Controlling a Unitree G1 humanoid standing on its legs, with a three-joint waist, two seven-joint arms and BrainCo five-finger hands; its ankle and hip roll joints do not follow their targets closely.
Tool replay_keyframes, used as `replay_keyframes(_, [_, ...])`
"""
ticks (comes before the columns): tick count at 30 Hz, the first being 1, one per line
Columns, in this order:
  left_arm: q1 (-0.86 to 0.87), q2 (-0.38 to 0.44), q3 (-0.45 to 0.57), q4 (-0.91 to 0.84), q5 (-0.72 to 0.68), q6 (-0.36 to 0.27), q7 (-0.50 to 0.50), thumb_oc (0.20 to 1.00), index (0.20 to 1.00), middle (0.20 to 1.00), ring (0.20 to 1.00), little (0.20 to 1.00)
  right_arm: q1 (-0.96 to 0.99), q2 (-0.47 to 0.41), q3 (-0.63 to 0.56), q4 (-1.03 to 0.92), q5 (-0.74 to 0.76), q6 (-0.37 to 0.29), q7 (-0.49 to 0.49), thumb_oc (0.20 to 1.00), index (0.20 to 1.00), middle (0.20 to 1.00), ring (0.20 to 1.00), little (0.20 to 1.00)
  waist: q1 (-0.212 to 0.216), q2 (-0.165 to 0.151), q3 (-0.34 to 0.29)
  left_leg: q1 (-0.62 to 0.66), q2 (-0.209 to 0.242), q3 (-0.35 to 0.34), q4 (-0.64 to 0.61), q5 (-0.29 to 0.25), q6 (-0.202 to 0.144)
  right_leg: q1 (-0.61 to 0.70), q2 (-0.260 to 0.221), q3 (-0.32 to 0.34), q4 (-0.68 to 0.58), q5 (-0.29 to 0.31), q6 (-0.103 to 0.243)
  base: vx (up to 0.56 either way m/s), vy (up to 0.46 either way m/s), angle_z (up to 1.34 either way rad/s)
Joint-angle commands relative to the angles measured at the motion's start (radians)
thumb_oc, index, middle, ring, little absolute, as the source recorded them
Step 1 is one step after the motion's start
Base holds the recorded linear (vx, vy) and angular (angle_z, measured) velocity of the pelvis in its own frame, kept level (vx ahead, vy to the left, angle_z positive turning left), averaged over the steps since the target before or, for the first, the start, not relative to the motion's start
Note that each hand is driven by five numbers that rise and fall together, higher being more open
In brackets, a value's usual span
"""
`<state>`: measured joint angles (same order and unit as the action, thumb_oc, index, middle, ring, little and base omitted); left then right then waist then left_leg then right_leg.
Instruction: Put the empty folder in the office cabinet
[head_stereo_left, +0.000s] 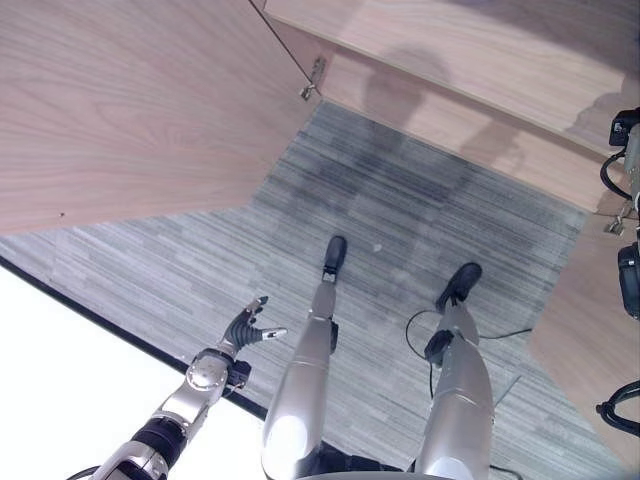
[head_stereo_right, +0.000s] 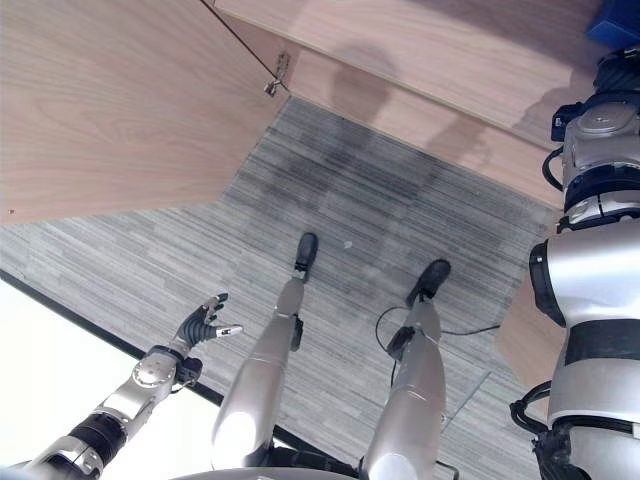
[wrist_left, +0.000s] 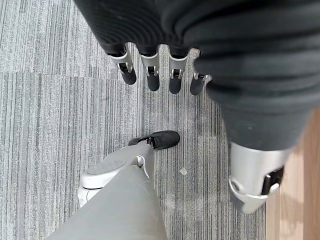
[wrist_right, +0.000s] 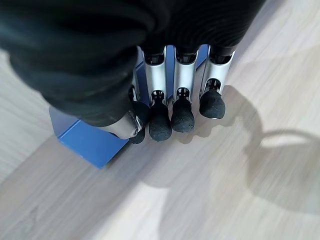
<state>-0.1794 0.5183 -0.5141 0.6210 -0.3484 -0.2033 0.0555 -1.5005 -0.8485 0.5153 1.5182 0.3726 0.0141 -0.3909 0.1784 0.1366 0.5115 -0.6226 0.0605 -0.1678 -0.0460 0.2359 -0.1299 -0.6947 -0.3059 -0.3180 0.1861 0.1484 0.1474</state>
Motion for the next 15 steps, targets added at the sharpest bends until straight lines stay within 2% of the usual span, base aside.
replay_keyframes(1, [0.024, 0.056, -0.04, -0.023, -0.008, -0.005, -0.006, 1.0, 1.0, 1.0, 1.0, 1.0, -0.101, -0.142, 0.128, -0.032, -0.008, -0.026, -0.014, 0.2, 0.2, 0.2, 0.2, 0.2, 0.026, 0.031, 0.008, 0.036, 0.006, -0.04, -0.041, -0.134, -0.022, 0.0, 0.002, 0.051, 0.195, -0.231, 0.085, -0.09, 0.026, 0.06])
replay_keyframes(2, [0.032, 0.062, -0.038, -0.029, -0.009, -0.007, -0.009, 1.0, 1.0, 1.0, 1.0, 1.0, -0.113, -0.155, 0.142, -0.03, -0.011, -0.025, -0.007, 0.2, 0.2, 0.2, 0.2, 0.2, 0.033, 0.039, 0.008, 0.017, 0.002, -0.04, -0.041, -0.107, -0.021, -0.019, -0.001, 0.039, 0.19, -0.197, 0.077, 0.0, -0.007, 0.04])
replay_keyframes(3, [0.029, 0.061, -0.037, -0.028, -0.009, -0.006, -0.009, 1.0, 1.0, 1.0, 1.0, 1.0, -0.117, -0.155, 0.145, -0.03, -0.012, -0.025, -0.006, 0.2, 0.2, 0.2, 0.2, 0.2, 0.028, 0.037, 0.008, 0.032, 0.003, -0.04, -0.041, -0.133, -0.023, -0.006, 0.0, 0.05, 0.196, -0.23, 0.087, -0.08, 0.028, 0.06])
replay_keyframes(4, [0.034, 0.068, -0.036, -0.035, -0.008, -0.007, -0.016, 1.0, 1.0, 1.0, 1.0, 1.0, -0.132, -0.166, 0.159, -0.029, -0.017, -0.02, 0.001, 0.2, 0.2, 0.2, 0.2, 0.2, 0.035, 0.045, 0.008, 0.012, -0.001, -0.042, -0.041, -0.106, -0.022, -0.024, -0.002, 0.04, 0.19, -0.197, 0.078, 0.09, -0.044, 0.09])
replay_keyframes(5, [0.032, 0.067, -0.035, -0.034, -0.009, -0.006, -0.016, 1.0, 1.0, 1.0, 1.0, 1.0, -0.136, -0.166, 0.161, -0.03, -0.017, -0.02, 0.002, 0.2, 0.2, 0.2, 0.2, 0.2, 0.031, 0.043, 0.008, 0.027, 0.0, -0.041, -0.041, -0.132, -0.024, -0.011, 0.0, 0.051, 0.196, -0.23, 0.087, -0.09, 0.027, 0.07])
replay_keyframes(6, [0.035, 0.068, -0.037, -0.038, -0.008, -0.007, -0.018, 1.0, 1.0, 1.0, 1.0, 1.0, -0.14, -0.172, 0.166, -0.029, -0.016, -0.019, 0.003, 0.2, 0.2, 0.2, 0.2, 0.2, 0.036, 0.048, 0.008, 0.008, -0.003, -0.042, -0.041, -0.105, -0.024, -0.028, -0.002, 0.04, 0.191, -0.197, 0.078, 0.09, -0.051, 0.04])
replay_keyframes(7, [0.035, 0.071, -0.037, -0.04, -0.009, -0.007, -0.023, 1.0, 1.0, 1.0, 1.0, 1.0, -0.153, -0.181, 0.178, -0.029, -0.018, -0.019, 0.008, 0.2, 0.2, 0.2, 0.2, 0.2, 0.034, 0.047, 0.008, 0.024, -0.004, -0.041, -0.041, -0.132, -0.027, -0.015, -0.004, 0.052, 0.201, -0.235, 0.087, 0.0, 0.0, 0.0])
replay_keyframes(15, [0.054, 0.095, -0.032, -0.073, -0.006, -0.009, -0.045, 1.0, 1.0, 1.0, 1.0, 1.0, -0.207, -0.22, 0.222, -0.042, -0.02, -0.024, 0.001, 0.2, 0.2, 0.2, 0.2, 0.2, 0.038, 0.055, 0.008, 0.022, -0.008, -0.038, -0.041, -0.13, -0.029, -0.023, -0.007, 0.059, 0.21, -0.239, 0.087, 0.01, -0.007, 0.0])
